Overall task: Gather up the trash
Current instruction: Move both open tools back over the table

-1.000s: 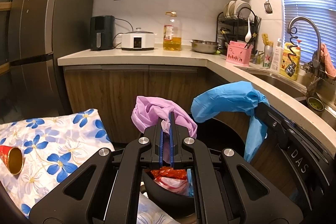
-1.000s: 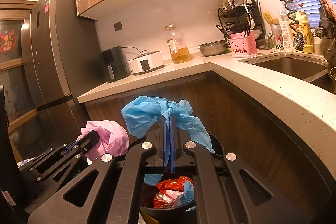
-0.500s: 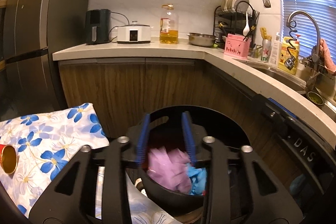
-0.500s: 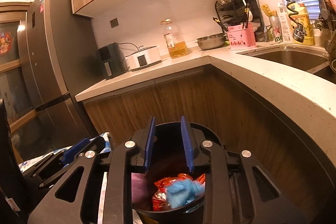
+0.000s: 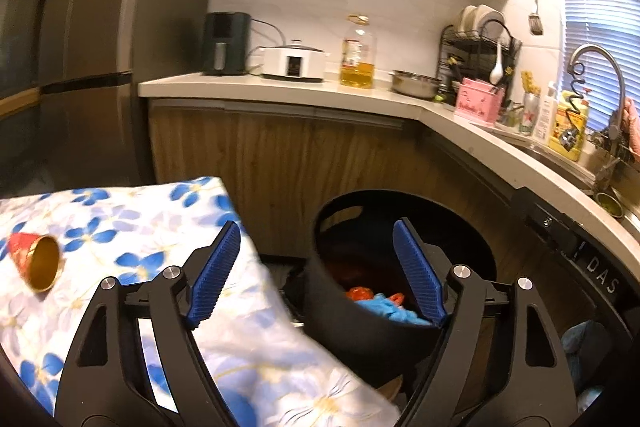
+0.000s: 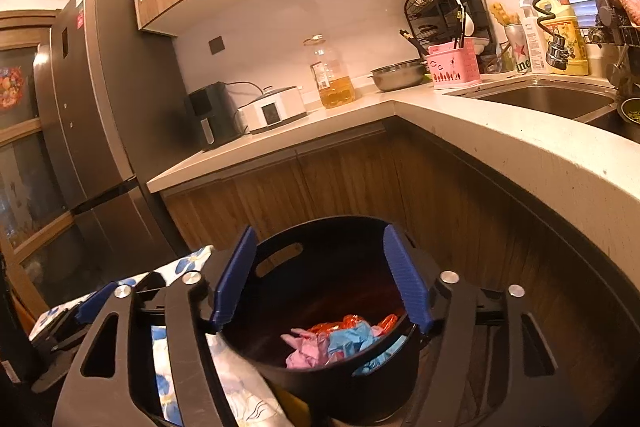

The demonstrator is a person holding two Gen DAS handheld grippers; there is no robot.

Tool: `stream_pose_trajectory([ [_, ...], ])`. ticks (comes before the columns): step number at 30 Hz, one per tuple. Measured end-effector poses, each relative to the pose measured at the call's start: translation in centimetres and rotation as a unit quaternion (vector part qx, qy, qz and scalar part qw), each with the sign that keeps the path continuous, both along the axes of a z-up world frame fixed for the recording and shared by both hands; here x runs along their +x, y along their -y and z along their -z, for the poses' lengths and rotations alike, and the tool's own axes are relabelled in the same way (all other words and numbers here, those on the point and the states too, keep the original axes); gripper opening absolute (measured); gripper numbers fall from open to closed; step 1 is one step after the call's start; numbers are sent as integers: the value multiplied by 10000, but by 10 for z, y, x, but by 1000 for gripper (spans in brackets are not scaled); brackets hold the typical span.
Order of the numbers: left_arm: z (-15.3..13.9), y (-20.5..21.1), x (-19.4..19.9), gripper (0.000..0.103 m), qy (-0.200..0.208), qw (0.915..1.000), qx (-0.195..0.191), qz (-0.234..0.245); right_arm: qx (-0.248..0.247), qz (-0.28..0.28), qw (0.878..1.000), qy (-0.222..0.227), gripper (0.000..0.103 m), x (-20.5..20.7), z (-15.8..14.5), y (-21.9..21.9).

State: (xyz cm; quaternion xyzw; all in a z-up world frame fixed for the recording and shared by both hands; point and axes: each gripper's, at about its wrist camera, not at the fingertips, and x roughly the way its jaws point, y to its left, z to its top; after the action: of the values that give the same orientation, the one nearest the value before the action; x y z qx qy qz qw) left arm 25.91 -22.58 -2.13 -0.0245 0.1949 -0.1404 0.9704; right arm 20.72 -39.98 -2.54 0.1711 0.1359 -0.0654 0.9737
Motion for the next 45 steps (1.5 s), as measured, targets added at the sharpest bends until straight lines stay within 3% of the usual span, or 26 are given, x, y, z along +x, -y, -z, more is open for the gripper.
stream_pose_trajectory([
  [11,1,-56,-37,85,43,9965,124,-827,47,-397,9992,98,80,-18,-2,-36],
  [26,1,-140,-82,87,40,9855,134,-1693,-99,-919,9957,89,82,-28,-2,-108],
  [45,14,-258,-118,87,-75,9560,63,-2931,-168,-2032,9788,-175,82,-4,21,-232],
])
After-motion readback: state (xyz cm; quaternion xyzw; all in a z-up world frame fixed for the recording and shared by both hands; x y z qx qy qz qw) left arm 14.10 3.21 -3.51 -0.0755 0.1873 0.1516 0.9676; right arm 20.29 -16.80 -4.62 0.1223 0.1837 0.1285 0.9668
